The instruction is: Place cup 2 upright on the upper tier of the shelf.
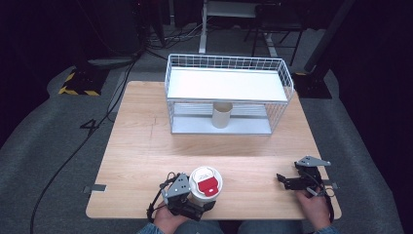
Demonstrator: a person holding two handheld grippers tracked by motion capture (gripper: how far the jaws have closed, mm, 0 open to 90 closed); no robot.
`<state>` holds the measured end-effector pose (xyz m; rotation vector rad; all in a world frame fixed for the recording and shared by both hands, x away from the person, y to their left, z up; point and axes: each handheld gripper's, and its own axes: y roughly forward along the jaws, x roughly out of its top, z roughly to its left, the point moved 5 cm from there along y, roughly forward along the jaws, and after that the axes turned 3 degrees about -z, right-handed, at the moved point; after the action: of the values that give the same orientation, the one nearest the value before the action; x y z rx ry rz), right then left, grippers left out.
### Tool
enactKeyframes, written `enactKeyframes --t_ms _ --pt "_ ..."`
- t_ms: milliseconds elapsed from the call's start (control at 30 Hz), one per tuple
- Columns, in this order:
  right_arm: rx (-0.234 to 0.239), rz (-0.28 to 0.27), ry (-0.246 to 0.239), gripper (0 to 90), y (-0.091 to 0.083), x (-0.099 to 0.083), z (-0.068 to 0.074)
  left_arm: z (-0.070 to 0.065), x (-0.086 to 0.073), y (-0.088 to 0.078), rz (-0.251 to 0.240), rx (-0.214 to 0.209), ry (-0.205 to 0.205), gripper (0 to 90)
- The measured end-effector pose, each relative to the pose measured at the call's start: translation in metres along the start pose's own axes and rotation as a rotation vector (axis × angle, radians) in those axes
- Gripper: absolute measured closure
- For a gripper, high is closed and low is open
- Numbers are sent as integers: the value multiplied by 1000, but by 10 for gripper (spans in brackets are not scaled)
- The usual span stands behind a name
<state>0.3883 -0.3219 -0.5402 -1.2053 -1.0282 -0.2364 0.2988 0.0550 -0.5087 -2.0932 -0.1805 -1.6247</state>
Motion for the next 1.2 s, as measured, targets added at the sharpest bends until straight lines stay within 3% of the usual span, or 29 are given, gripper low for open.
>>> enactKeyframes --t_ms 167,833,1000,1067,1200 --pt "0 0 0 54 0 0 0 -1 -1 -1 -6 35 34 76" --pt "0 0 0 54 0 0 0 -3 -2 -2 -6 55 48 91" --pt "0 0 0 54 0 0 0 -5 0 -3 -9 37 26 93" --pt "0 0 0 54 0 0 0 -5 1 -4 -9 43 40 93" --pt "0 0 -1 54 0 0 0 -7 5 -6 -21 41 28 94"
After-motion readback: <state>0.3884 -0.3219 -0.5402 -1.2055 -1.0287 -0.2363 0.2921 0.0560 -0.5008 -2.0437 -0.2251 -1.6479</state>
